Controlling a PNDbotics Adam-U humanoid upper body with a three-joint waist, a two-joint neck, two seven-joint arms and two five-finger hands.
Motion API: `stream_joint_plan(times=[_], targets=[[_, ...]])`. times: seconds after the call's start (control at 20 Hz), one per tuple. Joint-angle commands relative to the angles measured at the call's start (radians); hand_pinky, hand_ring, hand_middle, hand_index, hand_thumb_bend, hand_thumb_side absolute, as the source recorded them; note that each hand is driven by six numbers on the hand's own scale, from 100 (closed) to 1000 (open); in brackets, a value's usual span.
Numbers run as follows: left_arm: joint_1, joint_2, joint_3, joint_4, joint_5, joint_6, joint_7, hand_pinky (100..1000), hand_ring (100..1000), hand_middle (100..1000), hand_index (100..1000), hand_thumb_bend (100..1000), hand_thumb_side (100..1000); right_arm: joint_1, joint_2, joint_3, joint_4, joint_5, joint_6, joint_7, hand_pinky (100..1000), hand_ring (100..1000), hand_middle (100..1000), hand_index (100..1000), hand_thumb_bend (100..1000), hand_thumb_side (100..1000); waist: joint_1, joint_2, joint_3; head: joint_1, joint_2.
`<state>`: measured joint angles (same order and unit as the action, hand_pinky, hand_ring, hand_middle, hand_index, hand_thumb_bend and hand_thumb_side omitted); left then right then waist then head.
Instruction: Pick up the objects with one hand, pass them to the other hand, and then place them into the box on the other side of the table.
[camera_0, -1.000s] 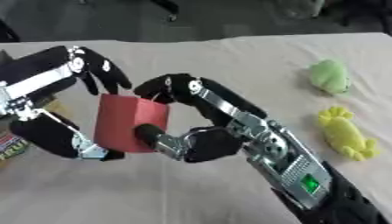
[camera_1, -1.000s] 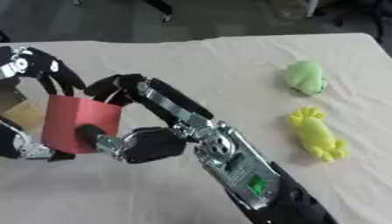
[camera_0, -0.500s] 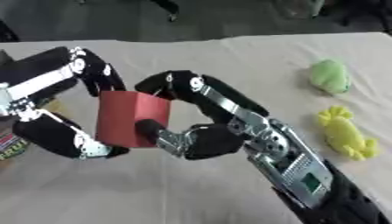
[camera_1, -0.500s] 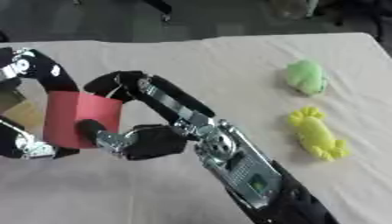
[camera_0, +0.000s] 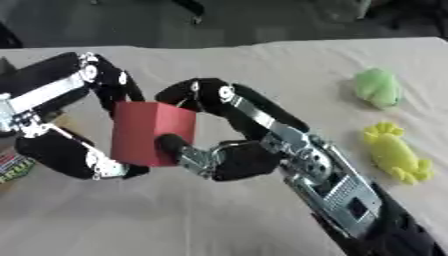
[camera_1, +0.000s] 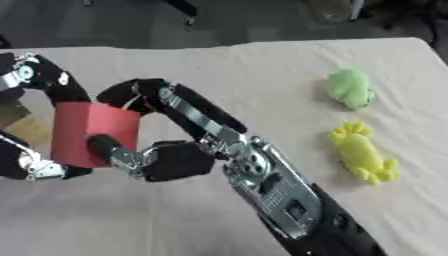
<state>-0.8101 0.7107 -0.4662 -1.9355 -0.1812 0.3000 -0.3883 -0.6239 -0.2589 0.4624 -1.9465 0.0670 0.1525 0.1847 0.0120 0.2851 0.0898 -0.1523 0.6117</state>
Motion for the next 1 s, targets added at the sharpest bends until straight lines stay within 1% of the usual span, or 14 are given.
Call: stream_joint_plan(times=[0.05,0.1,0.3,0.4,0.55,0.9,1.0], targets=[[-0.016,0.010,0.017,-0.016,0.024,0.001,0.017,575,552,351,384,510,208,-0.006,0.011,0.002,-0.016,0.006,0.000,-0.023,805,686,694,815,357,501,0.003,-0.015,-0.001,-0.002,-0.009],[-0.015,0.012,0.017,-0.016,0.029,0.001,0.020,574,550,350,383,513,206,-0.006,0.011,-0.002,-0.017,0.006,0.000,-0.037,811,694,705,823,361,583,0.003,-0.015,-0.001,-0.002,-0.009],[-0.007,0.017,0.022,-0.015,0.045,0.002,0.034,564,542,344,380,519,202,-0.005,0.010,-0.011,-0.018,0.011,-0.004,-0.095,812,696,719,835,385,701,0.002,-0.015,-0.002,-0.002,-0.009],[-0.004,0.021,0.024,-0.013,0.055,0.003,0.044,562,540,343,379,521,200,-0.005,0.008,-0.010,-0.020,0.013,-0.007,-0.112,801,696,719,836,395,740,0.002,-0.015,-0.002,-0.002,-0.009],[0.002,0.026,0.025,-0.009,0.067,0.001,0.056,559,536,341,378,524,198,-0.006,0.006,-0.009,-0.027,0.014,-0.011,-0.123,791,696,719,838,403,768,0.002,-0.014,-0.003,-0.002,-0.010],[0.015,0.037,0.035,-0.002,0.086,0.000,0.084,548,528,336,377,533,189,-0.006,0.000,-0.013,-0.048,0.001,-0.013,-0.155,804,693,717,837,390,744,0.002,-0.013,-0.004,-0.001,-0.013],[0.022,0.040,0.044,-0.001,0.092,0.001,0.101,536,520,330,387,539,186,-0.006,-0.002,-0.015,-0.052,-0.002,-0.011,-0.167,804,693,718,836,386,730,0.002,-0.013,-0.003,-0.002,-0.020]])
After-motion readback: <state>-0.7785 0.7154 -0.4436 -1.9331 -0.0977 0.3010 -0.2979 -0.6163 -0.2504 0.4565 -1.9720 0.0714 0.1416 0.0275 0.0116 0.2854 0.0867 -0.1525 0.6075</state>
